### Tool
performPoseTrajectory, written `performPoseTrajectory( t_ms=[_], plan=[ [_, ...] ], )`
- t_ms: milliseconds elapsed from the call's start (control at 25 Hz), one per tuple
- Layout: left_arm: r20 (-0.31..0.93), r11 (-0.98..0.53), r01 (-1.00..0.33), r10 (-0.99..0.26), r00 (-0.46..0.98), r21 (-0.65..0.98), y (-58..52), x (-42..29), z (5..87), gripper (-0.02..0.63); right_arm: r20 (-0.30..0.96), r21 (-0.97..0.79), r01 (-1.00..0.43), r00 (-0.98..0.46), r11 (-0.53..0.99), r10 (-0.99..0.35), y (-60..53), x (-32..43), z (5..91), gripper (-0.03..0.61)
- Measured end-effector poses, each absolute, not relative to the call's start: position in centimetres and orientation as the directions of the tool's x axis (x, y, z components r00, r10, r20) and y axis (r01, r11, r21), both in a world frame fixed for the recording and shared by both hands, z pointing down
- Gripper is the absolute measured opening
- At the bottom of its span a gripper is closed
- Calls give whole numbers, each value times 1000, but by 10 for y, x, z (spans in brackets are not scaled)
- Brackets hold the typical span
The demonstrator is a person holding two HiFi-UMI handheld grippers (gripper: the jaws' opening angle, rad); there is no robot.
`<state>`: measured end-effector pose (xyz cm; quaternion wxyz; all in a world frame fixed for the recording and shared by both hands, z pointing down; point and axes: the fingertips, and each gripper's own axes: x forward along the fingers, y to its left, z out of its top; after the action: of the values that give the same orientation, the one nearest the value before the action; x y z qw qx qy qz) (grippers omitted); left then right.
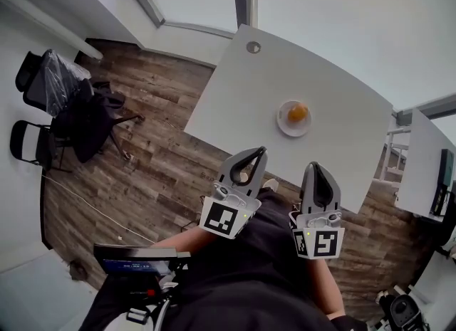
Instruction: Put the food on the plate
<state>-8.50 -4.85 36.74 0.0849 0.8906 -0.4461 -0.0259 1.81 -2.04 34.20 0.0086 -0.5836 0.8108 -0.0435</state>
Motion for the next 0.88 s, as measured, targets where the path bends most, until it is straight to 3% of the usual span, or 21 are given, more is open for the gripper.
performPoseTrajectory(
  t_ms=[160, 880],
  plan=[
    [4, -573, -814, -818, 576, 93, -45, -96, 365, 6, 35, -44, -948, -317, 315, -948, -19, 15, 338, -3],
    [13, -579, -808, -812, 583, 111, -41, -109, 365, 6, 74, 3, -956, -292, 293, -954, -18, 2, 346, -3]
  ],
)
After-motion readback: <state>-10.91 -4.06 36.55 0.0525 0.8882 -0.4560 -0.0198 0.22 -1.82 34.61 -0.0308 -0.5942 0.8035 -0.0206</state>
